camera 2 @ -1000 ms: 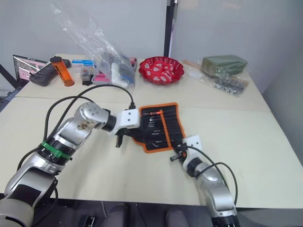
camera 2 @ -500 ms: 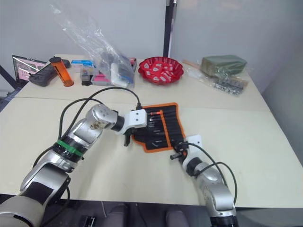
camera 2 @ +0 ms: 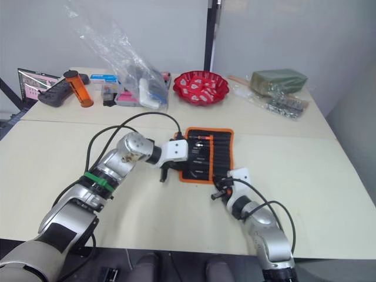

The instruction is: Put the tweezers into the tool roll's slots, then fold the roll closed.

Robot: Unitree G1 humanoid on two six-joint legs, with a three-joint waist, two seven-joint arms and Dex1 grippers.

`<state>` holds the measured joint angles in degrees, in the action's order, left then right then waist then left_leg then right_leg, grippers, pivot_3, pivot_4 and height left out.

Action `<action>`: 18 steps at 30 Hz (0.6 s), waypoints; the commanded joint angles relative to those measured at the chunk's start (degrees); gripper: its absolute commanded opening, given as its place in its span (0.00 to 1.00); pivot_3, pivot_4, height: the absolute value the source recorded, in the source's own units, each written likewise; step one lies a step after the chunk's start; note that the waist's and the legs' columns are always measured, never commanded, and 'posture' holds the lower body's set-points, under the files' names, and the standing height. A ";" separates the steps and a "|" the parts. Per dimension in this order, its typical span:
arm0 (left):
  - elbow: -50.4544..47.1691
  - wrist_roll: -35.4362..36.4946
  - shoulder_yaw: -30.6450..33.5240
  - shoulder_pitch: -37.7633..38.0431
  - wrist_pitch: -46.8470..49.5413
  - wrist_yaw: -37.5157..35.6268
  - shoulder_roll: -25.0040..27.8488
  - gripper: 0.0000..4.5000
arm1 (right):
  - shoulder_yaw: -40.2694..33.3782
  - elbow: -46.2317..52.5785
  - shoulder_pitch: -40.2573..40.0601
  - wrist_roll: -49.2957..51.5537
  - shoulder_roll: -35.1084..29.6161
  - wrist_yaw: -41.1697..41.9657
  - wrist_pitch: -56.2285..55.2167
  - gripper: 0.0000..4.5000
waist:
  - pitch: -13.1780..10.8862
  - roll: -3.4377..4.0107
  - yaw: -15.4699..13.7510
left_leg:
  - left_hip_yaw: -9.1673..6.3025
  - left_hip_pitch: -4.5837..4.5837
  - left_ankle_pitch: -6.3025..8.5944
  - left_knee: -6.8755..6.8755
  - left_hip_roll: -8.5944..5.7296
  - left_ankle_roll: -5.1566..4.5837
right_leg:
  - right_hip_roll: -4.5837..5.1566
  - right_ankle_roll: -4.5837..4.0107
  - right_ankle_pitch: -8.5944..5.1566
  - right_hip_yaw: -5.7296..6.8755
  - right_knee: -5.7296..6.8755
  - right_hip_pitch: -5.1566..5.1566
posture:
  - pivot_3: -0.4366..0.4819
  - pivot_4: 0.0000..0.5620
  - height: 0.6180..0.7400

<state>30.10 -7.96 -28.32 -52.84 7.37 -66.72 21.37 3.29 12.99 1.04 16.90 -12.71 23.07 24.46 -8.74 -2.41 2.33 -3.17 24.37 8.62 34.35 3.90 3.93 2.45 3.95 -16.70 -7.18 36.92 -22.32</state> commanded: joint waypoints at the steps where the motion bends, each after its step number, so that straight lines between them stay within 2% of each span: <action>1: 2.02 -1.37 0.35 -2.86 -5.02 -0.40 0.21 0.00 | 2.51 -2.18 -1.47 -0.40 -0.35 0.92 3.44 0.00 | 0.00 0.01 0.40 | 0.00 -0.01 0.00 -0.02 0.00 0.00 | -0.01 0.00 0.00 -0.01 0.04 -0.03 | 0.48 0.27 0.91; 4: 6.46 -2.92 0.27 -3.90 -10.10 0.16 0.19 0.00 | 2.69 -2.62 -1.13 -0.58 -0.69 1.24 3.24 0.00 | 0.00 0.01 0.49 | 0.00 -0.06 0.00 -0.07 0.01 -0.01 | -0.03 0.01 -0.02 -0.01 0.11 -0.03 | 0.48 0.27 0.91; 8: 15.72 -3.27 1.42 -6.55 -16.27 3.09 -3.53 0.00 | 2.89 -3.06 -1.01 -0.69 -0.89 1.42 3.05 0.00 | 0.00 0.00 0.31 | 0.00 -0.05 0.00 0.00 0.00 -0.01 | -0.03 0.02 -0.02 -0.02 0.10 -0.01 | 0.48 0.27 0.91; 11: 21.96 -1.65 2.88 -7.84 -19.49 2.21 -7.53 0.00 | 2.94 -3.42 -0.87 -0.68 -0.94 1.43 2.94 0.00 | 0.00 0.00 0.23 | -0.01 -0.04 0.00 0.07 0.00 -0.01 | -0.03 0.03 -0.02 -0.01 0.11 0.02 | 0.48 0.27 0.91; 18: 32.46 -5.83 2.57 -12.03 -28.20 6.17 -12.45 0.00 | 2.89 -3.56 -1.02 -0.80 -1.07 1.38 2.58 0.00 | 0.01 -0.01 0.20 | -0.02 -0.05 0.00 0.10 -0.02 -0.01 | -0.03 0.05 -0.01 -0.01 0.12 0.04 | 0.48 0.27 0.91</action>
<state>61.82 -13.11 -25.92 -63.03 -18.28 -62.36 10.31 3.92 11.91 1.51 16.80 -13.70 23.67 24.41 -8.73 -2.41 2.53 -3.19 24.32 8.62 34.46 3.88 3.92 2.42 4.00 -16.71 -7.19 37.04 -22.27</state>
